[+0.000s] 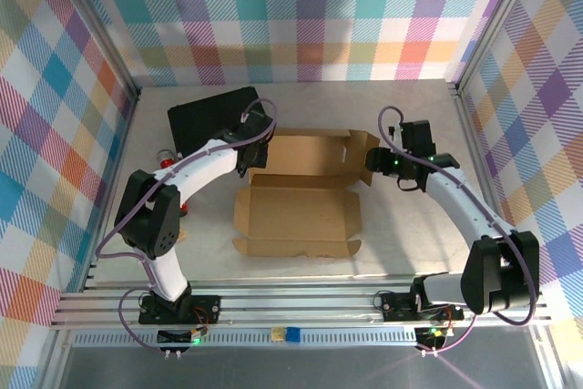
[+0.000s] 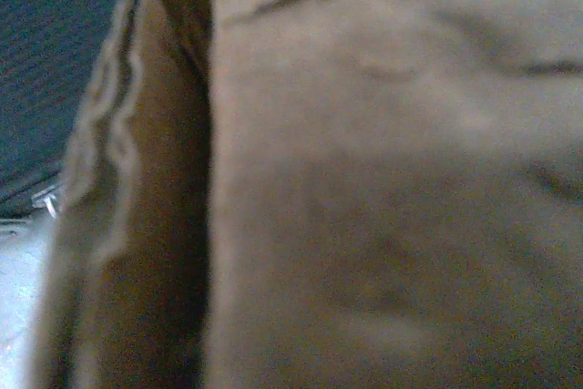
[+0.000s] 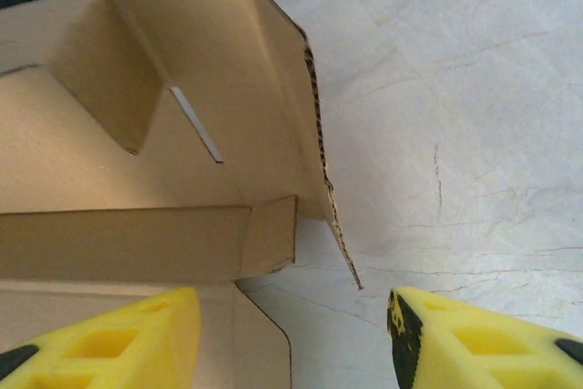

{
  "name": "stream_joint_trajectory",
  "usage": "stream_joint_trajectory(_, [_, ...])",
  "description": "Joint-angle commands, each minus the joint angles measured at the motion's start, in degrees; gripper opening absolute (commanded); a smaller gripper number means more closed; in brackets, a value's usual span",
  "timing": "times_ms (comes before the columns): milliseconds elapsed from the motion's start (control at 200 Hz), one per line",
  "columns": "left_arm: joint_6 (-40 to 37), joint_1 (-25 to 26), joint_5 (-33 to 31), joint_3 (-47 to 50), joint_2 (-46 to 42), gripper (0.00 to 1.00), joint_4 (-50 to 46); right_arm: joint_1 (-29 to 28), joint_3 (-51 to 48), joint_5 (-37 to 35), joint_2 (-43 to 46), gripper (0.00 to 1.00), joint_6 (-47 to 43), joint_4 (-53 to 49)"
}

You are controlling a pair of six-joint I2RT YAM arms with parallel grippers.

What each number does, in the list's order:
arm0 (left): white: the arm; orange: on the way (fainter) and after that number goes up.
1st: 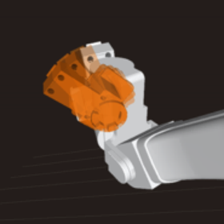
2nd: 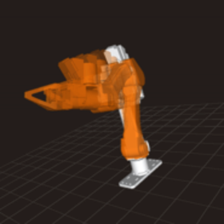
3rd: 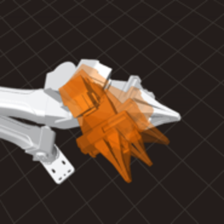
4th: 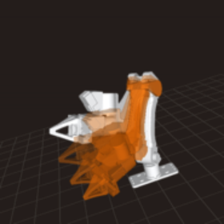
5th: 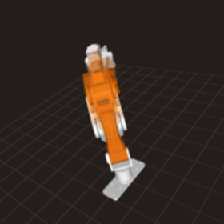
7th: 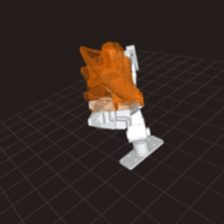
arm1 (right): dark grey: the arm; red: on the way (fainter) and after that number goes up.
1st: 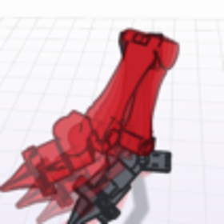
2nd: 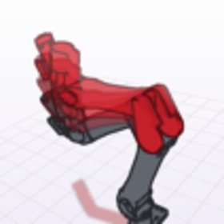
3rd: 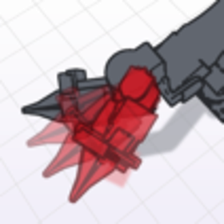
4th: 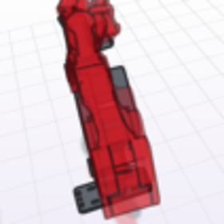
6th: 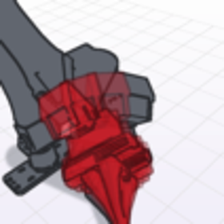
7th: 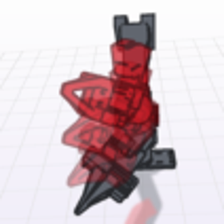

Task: Fold the paper box

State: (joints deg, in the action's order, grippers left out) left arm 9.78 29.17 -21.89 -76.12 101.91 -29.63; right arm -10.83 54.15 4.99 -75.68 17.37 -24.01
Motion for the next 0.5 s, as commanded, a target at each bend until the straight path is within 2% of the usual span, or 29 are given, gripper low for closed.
stream_joint_trajectory(0, [0.33, -0.1, -5.48, 2.26, -1.02, 0.0, 5.59, 0.2, -1.38, 0.94, -0.22, 0.54, 0.1, 6.51])
stream_joint_trajectory(180, [0.06, -0.1, -5.8, 2.43, -0.6, 0.0, 6.42, 0.28, -0.66, 1.24, -3.83, 0.53, -2.83, 9.45])
stream_joint_trajectory(310, [-0.37, -0.08, -5.8, 1.44, 0.12, 0.0, 5.81, 0.2, 1.1, 3.52, -7.94, 0.45, -3.39, 10.97])
stream_joint_trajectory(495, [-0.46, -0.1, -5.4, 1.19, 0.56, 0.0, 5.3, 0.11, 2.8, 0.49, -11.92, 0.42, -3.39, 12.7])
